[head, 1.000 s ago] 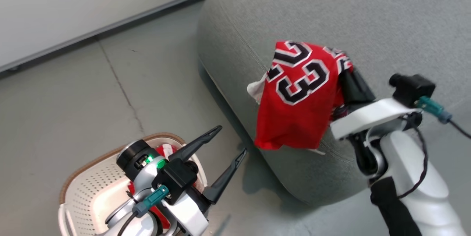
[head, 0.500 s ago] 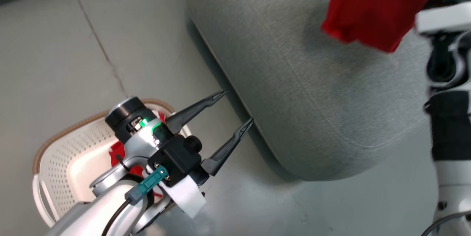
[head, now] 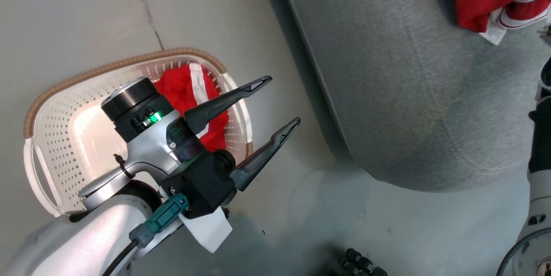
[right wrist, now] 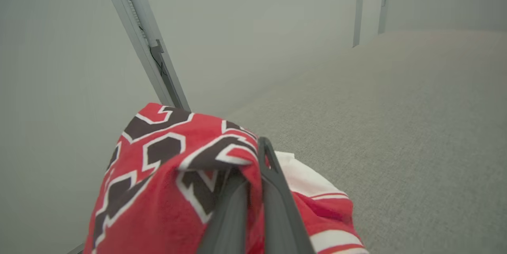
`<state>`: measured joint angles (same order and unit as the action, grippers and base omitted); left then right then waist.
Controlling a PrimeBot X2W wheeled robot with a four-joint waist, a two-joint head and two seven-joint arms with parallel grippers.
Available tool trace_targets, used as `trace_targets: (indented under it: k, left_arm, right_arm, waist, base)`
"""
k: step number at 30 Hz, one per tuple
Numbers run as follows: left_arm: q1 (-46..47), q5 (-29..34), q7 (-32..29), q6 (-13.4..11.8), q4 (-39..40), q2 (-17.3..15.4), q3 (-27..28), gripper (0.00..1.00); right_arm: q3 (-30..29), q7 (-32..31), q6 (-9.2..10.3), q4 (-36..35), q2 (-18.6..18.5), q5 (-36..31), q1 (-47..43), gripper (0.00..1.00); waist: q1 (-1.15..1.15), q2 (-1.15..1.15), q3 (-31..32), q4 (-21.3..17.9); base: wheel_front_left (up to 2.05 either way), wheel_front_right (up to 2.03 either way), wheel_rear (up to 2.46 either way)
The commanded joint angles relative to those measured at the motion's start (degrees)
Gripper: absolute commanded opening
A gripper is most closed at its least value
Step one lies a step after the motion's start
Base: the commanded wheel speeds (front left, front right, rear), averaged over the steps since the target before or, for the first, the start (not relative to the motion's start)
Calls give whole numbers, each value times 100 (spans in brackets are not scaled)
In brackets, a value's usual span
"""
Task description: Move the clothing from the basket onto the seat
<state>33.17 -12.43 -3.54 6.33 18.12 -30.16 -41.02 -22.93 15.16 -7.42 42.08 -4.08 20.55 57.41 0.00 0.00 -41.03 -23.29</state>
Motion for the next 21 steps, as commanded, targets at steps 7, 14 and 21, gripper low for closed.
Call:
trace_targets:
  k: [7,14,21]
  left_arm:
    - [-18,-31,12,-30,12,-131,35,100]
    - [-97,-132,239,-106,-186,-27,35,100]
    - [-330,-299,625,-266,-572,187,24,100]
  right_arm:
    - [-278,16,-11,521,60,-278,-248,100]
    - [-217,16,-10,395,96,-554,-799,100]
    - [118,15,-8,22,100,-485,-1585,100]
  waist:
    - [0,0,-122,29]
    - [0,0,232,43]
    - [0,0,852,207]
  base:
    - [0,0,0]
    - [0,0,0]
    - [0,0,0]
